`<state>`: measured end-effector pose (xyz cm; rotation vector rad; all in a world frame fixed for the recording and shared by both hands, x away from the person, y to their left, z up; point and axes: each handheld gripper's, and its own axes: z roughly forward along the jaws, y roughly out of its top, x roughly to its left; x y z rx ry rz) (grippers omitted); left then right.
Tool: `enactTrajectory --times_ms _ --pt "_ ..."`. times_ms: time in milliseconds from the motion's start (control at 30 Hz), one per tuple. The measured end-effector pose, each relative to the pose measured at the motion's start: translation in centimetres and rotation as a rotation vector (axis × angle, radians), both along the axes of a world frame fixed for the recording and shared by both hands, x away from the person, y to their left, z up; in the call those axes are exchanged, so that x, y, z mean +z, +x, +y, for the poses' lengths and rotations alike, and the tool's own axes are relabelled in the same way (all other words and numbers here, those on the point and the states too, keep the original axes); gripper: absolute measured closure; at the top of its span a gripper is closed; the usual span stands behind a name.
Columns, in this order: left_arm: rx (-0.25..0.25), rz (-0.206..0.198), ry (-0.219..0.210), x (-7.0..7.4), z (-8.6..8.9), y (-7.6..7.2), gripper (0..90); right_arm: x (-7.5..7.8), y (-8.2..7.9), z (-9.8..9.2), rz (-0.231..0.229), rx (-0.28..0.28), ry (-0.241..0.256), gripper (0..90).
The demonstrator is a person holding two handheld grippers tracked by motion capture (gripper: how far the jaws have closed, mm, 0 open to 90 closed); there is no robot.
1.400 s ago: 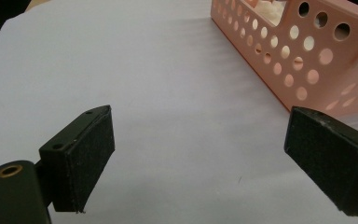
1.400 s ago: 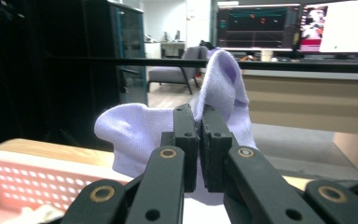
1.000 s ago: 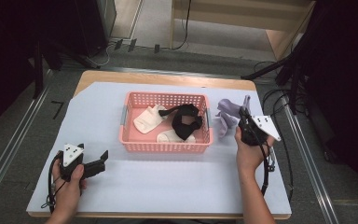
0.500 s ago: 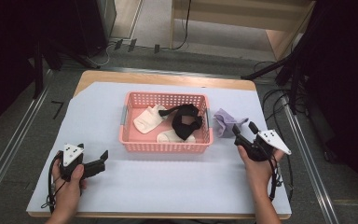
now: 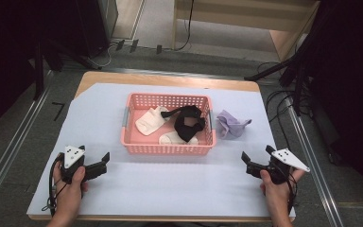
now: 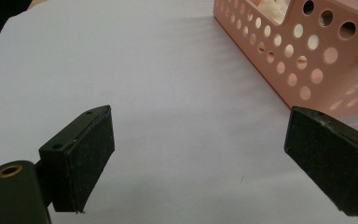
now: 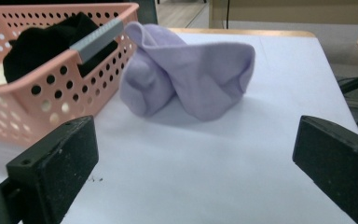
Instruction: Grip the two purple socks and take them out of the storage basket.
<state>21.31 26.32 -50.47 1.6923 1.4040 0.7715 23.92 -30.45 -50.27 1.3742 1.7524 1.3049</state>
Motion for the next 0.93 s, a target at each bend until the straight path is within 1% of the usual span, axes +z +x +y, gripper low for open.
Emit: enactTrajectory --times_ms 133,200,233,267,300,367,400,433,467,500,533,600,633,667,733,767,800,933 --pt "-0.002 0.002 0.0 0.0 0.0 0.0 9.1 -0.6 -1.1 -1.1 0.021 -0.006 -0.006 0.0" --pt "0.0 0.0 0.0 0.0 0.0 0.0 9.0 -1.0 -1.7 -1.6 0.039 -0.013 -0.018 0.0" --pt "-0.003 0.005 0.0 0.0 0.0 0.0 9.0 -1.5 -2.2 -2.1 0.056 -0.016 -0.026 0.0" --pt "-0.001 -0.001 -0.001 0.0 0.0 0.0 9.0 -1.8 -2.5 -2.3 0.065 -0.015 -0.032 0.0" --pt "-0.001 -0.001 -0.001 0.0 0.0 0.0 9.0 -1.8 -2.5 -2.3 0.065 -0.015 -0.032 0.0" --pt "-0.001 -0.002 -0.002 0.0 0.0 0.0 9.0 -2.1 -3.1 -2.8 0.072 -0.022 -0.022 0.0" --pt "-0.001 -0.001 -0.001 0.0 0.0 0.0 9.0 -2.0 -3.4 -3.0 0.065 -0.016 -0.026 0.0" --pt "0.0 -0.002 -0.001 0.0 0.0 0.0 9.0 -2.0 -4.1 -3.3 0.062 -0.021 -0.035 0.0" --pt "-0.001 -0.002 0.001 0.0 0.0 -0.1 9.0 -2.0 -4.1 -3.3 0.062 -0.021 -0.035 0.0" --pt "0.0 -0.002 0.0 0.0 0.1 -0.1 9.0 -2.1 -4.3 -3.5 0.063 -0.025 -0.044 0.0" --pt "0.0 -0.003 0.0 0.0 0.1 -0.1 9.0 -2.5 -4.7 -3.8 0.075 -0.03 -0.054 0.0" --pt "0.002 -0.004 0.0 0.0 0.1 -0.1 9.0 -2.5 -4.9 -4.0 0.077 -0.035 -0.047 0.0" --pt "0.002 -0.007 -0.002 0.0 0.1 -0.1 9.0 -2.5 -5.1 -4.2 0.082 -0.037 -0.029 0.0" --pt "0.003 -0.008 -0.001 0.0 0.1 -0.1 9.0 -2.5 -5.1 -4.4 0.075 -0.042 -0.02 0.0" --pt "0.001 -0.012 -0.001 0.0 0.0 -0.1 9.0 -2.6 -5.0 -4.5 0.093 -0.046 0.0 0.5" --pt "-0.001 -0.012 -0.002 0.0 0.1 -0.2 9.0 -2.6 -4.8 -4.5 0.117 -0.056 0.005 2.0" --pt "0.001 -0.015 -0.001 0.0 0.1 -0.2 9.0 -2.7 -4.7 -4.5 0.113 -0.058 -0.008 3.6" --pt "0.0 -0.021 -0.005 0.0 0.1 -0.2 9.0 -2.7 -4.7 -4.4 0.115 -0.063 -0.015 4.9"
